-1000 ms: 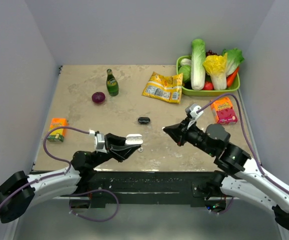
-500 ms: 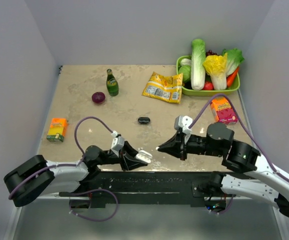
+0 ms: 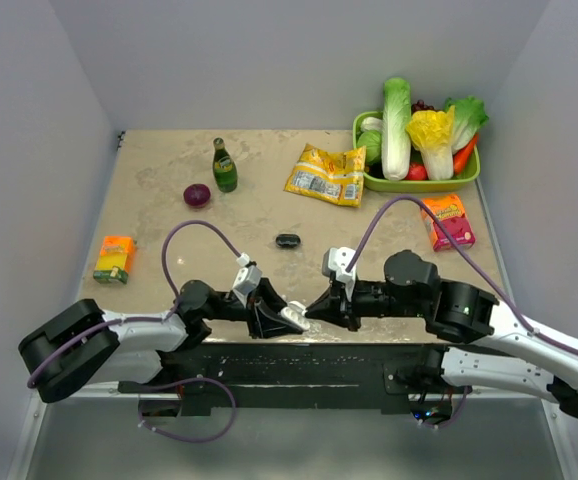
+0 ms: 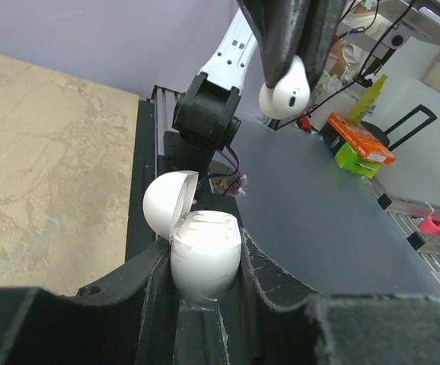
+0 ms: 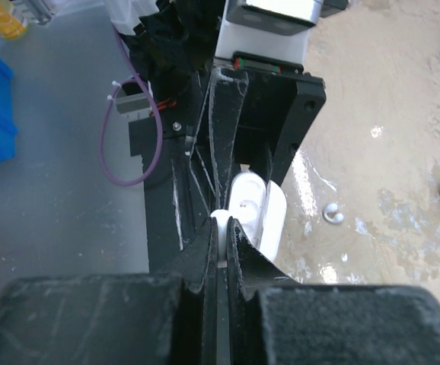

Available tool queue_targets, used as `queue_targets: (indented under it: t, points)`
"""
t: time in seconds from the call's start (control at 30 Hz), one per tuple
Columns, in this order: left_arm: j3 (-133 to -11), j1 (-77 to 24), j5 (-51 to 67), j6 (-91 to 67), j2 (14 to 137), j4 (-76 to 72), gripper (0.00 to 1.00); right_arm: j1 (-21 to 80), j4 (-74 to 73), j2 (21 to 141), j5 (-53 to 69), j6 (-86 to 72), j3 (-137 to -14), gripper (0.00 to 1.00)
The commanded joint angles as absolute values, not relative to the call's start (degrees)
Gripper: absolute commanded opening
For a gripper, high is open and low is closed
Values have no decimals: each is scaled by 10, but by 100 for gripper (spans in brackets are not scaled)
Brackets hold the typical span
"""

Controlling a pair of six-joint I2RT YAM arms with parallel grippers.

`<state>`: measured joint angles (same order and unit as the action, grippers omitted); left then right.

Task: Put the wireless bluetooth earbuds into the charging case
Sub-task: Place the earbud in the charging case.

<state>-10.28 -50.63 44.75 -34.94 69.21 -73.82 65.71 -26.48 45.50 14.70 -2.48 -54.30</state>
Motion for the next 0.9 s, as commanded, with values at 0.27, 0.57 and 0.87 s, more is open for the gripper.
queue_targets:
  t: [0.27, 0.57, 0.87]
  points:
    - [-111, -503, 446, -364, 715, -917, 0, 693, -170, 481, 103, -50, -510, 0]
    - [-103, -503, 445, -371, 715, -936, 0, 698, -146, 491, 66, -73, -490, 0]
    - [-103, -503, 444, -375, 712, -947, 0, 701, -136, 504, 49, -82, -482, 0]
